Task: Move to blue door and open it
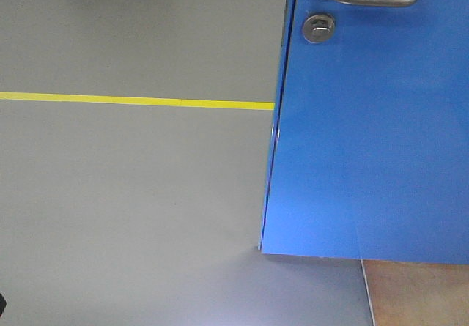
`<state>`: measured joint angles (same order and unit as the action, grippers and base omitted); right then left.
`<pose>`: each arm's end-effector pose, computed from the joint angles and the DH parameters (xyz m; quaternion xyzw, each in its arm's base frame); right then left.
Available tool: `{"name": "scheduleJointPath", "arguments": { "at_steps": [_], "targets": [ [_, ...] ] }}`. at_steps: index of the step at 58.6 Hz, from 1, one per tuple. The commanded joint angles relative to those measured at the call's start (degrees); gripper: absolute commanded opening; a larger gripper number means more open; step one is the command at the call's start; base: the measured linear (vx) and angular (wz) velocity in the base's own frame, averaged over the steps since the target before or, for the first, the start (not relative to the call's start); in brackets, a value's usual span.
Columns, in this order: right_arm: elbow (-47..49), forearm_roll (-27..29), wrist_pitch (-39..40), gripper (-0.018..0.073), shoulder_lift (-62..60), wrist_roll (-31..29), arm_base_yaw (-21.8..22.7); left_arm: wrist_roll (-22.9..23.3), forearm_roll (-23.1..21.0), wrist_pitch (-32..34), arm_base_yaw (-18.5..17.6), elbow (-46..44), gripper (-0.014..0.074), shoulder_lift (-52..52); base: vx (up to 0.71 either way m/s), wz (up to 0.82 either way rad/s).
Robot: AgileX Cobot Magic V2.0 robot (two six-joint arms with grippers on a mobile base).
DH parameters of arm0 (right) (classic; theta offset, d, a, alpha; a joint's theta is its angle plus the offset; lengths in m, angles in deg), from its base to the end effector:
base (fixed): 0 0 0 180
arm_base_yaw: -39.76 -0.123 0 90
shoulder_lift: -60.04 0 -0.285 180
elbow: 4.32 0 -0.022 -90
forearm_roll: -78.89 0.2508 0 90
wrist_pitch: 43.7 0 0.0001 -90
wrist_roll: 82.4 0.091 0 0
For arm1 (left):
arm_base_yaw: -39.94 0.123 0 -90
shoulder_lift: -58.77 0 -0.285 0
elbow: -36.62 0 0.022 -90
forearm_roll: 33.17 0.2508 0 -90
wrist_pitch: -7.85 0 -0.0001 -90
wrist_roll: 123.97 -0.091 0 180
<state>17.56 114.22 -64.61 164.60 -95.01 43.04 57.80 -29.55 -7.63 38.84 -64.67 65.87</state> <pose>0.4057 -0.0044 0.4371 0.0944 0.7589 0.1765 0.6197 0.0549 0.0005 0.1806 0.0137 0.7729 0.0099 0.6343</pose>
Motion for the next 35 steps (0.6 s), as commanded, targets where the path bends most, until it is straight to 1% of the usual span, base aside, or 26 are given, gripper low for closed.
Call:
{"name": "scheduleJointPath", "arguments": {
  "at_steps": [1,25,35],
  "targets": [
    [1.6,0.5,3.8,0.0012,-1.0,-0.4,0.2,0.1,-0.3,4.7,0.0,-1.5,0.0073,-0.7,-0.06,-0.01],
    [1.6,0.5,3.8,0.0012,4.9,-0.4,0.2,0.1,-0.3,4.7,0.0,-1.5,0.0073,-0.7,-0.02,0.02],
    [1.6,0.5,3.2,0.0012,4.4,-0.4,0.2,0.1,-0.3,4.7,0.0,-1.5,0.0073,-0.7,0.0,0.0]
  ]
}}
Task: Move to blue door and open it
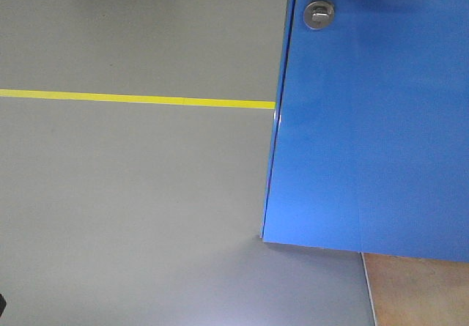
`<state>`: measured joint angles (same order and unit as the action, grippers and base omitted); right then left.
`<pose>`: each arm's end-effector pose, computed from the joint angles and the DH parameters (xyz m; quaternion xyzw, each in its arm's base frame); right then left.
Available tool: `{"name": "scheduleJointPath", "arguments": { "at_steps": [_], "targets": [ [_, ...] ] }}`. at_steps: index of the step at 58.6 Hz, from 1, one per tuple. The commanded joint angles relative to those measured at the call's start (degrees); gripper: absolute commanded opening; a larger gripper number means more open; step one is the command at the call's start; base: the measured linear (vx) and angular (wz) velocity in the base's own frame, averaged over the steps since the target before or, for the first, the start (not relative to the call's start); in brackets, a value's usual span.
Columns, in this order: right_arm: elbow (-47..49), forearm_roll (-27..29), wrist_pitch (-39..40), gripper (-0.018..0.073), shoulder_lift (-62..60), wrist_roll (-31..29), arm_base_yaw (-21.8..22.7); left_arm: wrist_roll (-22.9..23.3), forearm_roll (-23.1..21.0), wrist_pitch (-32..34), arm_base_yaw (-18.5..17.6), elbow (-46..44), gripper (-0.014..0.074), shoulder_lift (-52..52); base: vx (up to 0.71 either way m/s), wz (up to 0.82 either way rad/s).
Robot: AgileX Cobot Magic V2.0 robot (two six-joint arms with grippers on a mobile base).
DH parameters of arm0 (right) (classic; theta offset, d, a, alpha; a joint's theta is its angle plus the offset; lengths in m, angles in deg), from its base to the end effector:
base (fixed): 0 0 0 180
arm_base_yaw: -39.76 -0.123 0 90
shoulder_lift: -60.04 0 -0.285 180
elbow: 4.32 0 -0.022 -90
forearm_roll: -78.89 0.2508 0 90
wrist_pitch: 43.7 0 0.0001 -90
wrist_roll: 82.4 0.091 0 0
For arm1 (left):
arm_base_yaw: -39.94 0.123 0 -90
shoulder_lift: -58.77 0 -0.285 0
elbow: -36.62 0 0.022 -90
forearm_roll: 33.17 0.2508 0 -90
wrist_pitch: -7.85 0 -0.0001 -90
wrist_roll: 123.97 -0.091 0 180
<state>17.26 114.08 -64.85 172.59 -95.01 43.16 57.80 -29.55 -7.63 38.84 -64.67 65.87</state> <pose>0.4451 -0.0074 0.3756 0.1089 0.8021 0.1714 0.5615 0.0549 0.0005 0.1806 0.0137 0.7729 0.0099 0.6343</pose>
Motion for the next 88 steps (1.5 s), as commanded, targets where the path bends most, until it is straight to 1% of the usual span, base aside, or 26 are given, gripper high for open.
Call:
{"name": "scheduleJointPath", "arguments": {
  "at_steps": [1,10,42,45,49,50,54,58,64,77,83,88],
  "targets": [
    [2.0,0.7,3.2,0.0012,-4.0,-0.4,0.0,0.1,-0.3,4.7,0.0,-1.5,0.0073,-0.7,0.0,0.0],
    [2.0,0.6,1.2,0.0012,-8.2,-0.4,0.0,0.1,-0.3,4.7,0.0,-1.5,0.0073,-0.7,0.0,0.0],
    [2.0,0.6,1.4,0.0012,-29.4,-0.5,0.0,0.1,-0.3,4.7,0.0,-1.5,0.0073,-0.7,0.0,0.0],
    [2.0,-0.7,0.9,0.0012,-31.5,-1.9,0.0,0.1,-0.3,4.7,0.0,-1.5,0.0073,-0.7,0.0,0.0],
    [2.0,-4.8,-1.8,0.0012,-33.8,-5.2,0.0,0.1,-0.3,4.7,0.0,-1.5,0.0073,-0.7,0.0,0.0],
    [2.0,-7.0,-4.0,0.0012,-34.9,-6.7,0.0,0.1,-0.3,4.7,0.0,-1.5,0.0073,-0.7,0.0,0.0],
    [0.0,-10.9,-7.7,0.0012,-37.8,-9.3,0.0,0.1,-0.3,4.7,0.0,-1.5,0.0073,-0.7,0.0,0.0],
    [-5.1,-13.0,-7.2,0.0012,-41.3,-9.5,0.0,0.1,-0.3,4.7,0.0,-1.5,0.0073,-0.7,0.0,0.0],
    [-17.7,-15.0,-1.7,0.0012,-48.1,-9.1,0.0,0.1,-0.3,4.7,0.0,-1.5,0.0073,-0.7,0.0,0.0],
    [-47.1,-11.8,12.4,0.0012,-65.3,-8.9,0.1,0.1,-0.3,4.7,0.0,-1.5,0.0073,-0.7,0.0,0.0],
    [-57.8,-11.6,15.9,0.0012,-72.7,-9.0,0.1,0.1,-0.3,4.7,0.0,-1.5,0.0073,-0.7,0.0,0.0],
    [-63.7,-11.7,16.4,0.0012,-77.2,-9.7,0.1,0.1,-0.3,4.7,0.0,-1.5,0.0073,-0.7,0.0,0.0]
  ]
}}
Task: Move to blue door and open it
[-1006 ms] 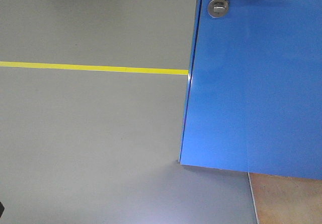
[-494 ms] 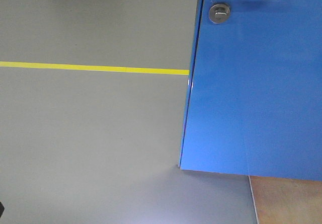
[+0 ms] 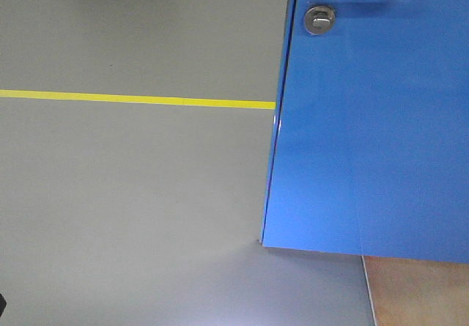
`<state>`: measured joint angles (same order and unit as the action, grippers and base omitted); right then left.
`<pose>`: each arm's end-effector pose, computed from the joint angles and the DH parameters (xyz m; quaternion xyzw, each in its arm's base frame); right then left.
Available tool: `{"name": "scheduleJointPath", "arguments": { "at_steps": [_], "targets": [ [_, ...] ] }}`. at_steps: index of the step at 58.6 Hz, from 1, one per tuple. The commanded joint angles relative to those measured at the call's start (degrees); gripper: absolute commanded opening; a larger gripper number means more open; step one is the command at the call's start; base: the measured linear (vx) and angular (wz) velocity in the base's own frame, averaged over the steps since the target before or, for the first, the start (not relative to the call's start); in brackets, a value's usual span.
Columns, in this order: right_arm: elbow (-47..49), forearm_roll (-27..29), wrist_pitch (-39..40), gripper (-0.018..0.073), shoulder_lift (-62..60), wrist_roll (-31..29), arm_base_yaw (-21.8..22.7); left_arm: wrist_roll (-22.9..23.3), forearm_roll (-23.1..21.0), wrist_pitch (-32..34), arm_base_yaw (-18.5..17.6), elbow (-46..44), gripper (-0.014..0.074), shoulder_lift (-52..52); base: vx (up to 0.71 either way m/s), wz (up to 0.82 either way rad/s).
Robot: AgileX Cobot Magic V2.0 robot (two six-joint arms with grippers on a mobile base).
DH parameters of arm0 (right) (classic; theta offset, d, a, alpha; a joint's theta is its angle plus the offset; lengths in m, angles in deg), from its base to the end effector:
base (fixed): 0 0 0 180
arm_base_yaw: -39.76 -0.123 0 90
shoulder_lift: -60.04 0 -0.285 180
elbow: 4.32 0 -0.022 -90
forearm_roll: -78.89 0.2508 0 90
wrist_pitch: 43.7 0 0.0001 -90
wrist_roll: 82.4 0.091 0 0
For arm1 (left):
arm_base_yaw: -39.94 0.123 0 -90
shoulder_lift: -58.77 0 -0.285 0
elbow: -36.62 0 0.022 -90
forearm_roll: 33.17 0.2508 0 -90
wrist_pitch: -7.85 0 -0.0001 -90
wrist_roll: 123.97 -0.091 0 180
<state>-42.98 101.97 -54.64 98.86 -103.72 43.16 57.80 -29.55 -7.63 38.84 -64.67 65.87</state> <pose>0.1089 0.0004 0.3813 0.0020 0.6920 0.0131 0.7218 0.0549 0.0005 0.1806 0.0137 0.7729 0.0099 0.6343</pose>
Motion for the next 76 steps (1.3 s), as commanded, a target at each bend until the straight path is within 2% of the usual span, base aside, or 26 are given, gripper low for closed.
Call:
{"name": "scheduleJointPath", "arguments": {
  "at_steps": [1,15,21,24,33,37,45,53,56,76],
  "targets": [
    [-4.3,0.4,6.1,0.0012,-4.0,-1.2,0.1,0.1,-0.3,4.7,0.0,-1.5,0.0073,-0.7,0.0,0.0],
    [-13.2,0.6,3.6,0.0012,-9.1,-2.1,0.1,0.1,-0.3,4.7,0.0,-1.5,0.0073,-0.7,0.0,0.0],
    [-15.8,-1.0,3.6,0.0012,-9.6,-1.6,0.1,0.1,-0.3,4.7,0.0,-1.5,0.0073,-0.7,0.0,0.0],
    [-17.4,-3.6,4.0,0.0012,-10.8,0.1,0.1,0.1,-0.3,4.7,0.0,-1.5,0.0073,-0.7,0.0,0.0],
    [-25.2,-16.0,6.8,0.0012,-19.4,10.1,0.2,0.1,-0.3,4.7,0.0,-1.5,0.0073,-0.7,0.0,0.0],
    [-29.5,-19.1,7.9,0.0012,-24.6,13.6,0.2,0.1,-0.3,4.7,0.0,-1.5,0.0073,-0.7,0.0,0.0],
    [-36.0,-20.1,12.3,0.0012,-32.1,14.7,0.2,0.1,-0.3,4.7,0.0,-1.5,0.0073,-0.7,0.0,0.0],
    [-40.5,-20.1,13.0,0.0012,-32.3,14.7,0.2,0.1,-0.3,4.7,0.0,-1.5,0.0073,-0.7,0.0,0.0],
    [-40.4,-20.2,10.2,0.0012,-32.3,14.5,0.2,0.1,-0.3,4.7,0.0,-1.5,0.0073,-0.7,0.0,0.0],
    [-40.4,-20.3,10.4,0.0012,-32.3,14.1,0.2,0.1,-0.3,4.7,0.0,-1.5,0.0073,-0.7,0.0,0.0]
  ]
}}
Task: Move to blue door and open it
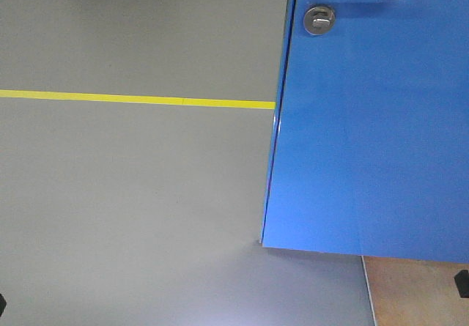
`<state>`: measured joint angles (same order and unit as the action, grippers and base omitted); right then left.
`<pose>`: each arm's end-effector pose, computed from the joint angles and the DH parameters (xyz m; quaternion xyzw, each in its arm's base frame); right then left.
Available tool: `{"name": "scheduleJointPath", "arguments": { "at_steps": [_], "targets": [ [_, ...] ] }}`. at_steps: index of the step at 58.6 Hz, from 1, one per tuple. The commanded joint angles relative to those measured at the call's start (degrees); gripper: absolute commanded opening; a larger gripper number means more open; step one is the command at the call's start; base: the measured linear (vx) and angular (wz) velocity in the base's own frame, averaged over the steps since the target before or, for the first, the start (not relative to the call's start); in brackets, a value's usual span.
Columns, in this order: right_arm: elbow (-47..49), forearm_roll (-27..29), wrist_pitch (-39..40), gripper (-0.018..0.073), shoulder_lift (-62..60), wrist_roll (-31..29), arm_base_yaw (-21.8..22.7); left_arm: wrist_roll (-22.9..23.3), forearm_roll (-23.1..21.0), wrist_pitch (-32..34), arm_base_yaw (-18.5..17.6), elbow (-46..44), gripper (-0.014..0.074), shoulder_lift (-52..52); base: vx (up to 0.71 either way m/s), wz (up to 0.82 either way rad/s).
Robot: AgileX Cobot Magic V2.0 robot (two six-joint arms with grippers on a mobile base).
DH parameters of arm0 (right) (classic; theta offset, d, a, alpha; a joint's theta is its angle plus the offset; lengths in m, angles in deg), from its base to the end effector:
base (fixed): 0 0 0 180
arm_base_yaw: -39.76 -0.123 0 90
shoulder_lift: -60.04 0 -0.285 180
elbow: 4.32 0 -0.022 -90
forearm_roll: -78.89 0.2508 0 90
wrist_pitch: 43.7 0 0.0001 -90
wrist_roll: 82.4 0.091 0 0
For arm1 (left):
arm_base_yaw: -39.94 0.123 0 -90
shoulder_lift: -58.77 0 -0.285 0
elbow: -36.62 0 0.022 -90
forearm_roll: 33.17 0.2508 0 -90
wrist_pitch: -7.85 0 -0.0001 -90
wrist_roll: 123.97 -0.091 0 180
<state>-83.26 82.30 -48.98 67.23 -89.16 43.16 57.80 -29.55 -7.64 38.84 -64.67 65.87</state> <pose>0.0569 -0.0029 0.1952 -0.0017 0.7157 -0.0392 0.6973 0.0549 0.0005 0.1806 0.0137 0.7730 0.0099 0.6342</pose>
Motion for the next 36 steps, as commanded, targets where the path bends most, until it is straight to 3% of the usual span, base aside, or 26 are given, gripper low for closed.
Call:
{"name": "scheduleJointPath", "arguments": {
  "at_steps": [1,36],
  "targets": [
    [-0.1,-0.6,4.8,0.0012,-0.6,-0.4,0.2,0.1,-0.3,4.8,0.0,-1.5,0.0073,-0.7,0.0,0.0],
    [-0.1,-0.6,4.8,0.0012,-0.6,-0.4,0.2,0.1,-0.3,4.8,0.0,-1.5,0.0073,-0.7,0.0,0.0]
  ]
}}
